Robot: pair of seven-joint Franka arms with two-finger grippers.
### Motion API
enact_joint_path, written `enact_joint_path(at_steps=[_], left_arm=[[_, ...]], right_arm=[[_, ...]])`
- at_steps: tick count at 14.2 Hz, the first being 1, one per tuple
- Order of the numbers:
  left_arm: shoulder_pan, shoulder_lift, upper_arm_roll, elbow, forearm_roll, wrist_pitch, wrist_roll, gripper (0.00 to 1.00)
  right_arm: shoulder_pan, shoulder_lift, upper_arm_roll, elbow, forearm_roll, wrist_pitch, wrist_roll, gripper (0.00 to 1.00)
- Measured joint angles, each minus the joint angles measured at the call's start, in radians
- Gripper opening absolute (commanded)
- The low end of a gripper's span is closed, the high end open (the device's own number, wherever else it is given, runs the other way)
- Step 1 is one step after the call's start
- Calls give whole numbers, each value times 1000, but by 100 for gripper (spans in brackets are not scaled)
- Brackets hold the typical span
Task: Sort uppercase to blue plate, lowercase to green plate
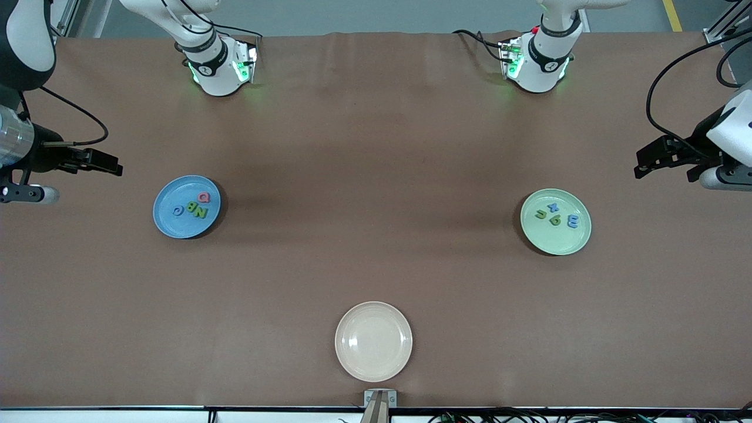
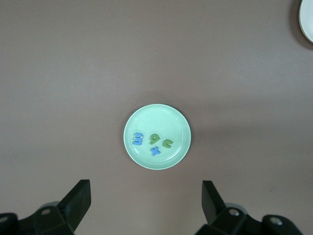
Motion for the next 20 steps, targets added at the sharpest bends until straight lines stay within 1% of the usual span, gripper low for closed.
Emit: enact_joint_path(at_steps=[4, 7, 13, 15, 20], left_arm=[[1, -63, 8, -65, 0, -3, 0, 100], [1, -86, 10, -83, 0, 0, 0, 100], [1, -86, 12, -82, 0, 8, -1, 100], [-4, -87, 7, -66, 0, 12, -4, 100], [-10, -89, -3, -18, 0, 12, -89, 100]], right_arm=[[-5, -1, 1, -1, 0, 0, 0, 100], [-5, -1, 6, -1, 0, 1, 0, 100], [-5, -7, 7, 3, -1, 11, 0, 100], [-5, -11, 7, 14, -1, 13, 0, 100], [-5, -2, 7, 99, -1, -9, 0, 100]])
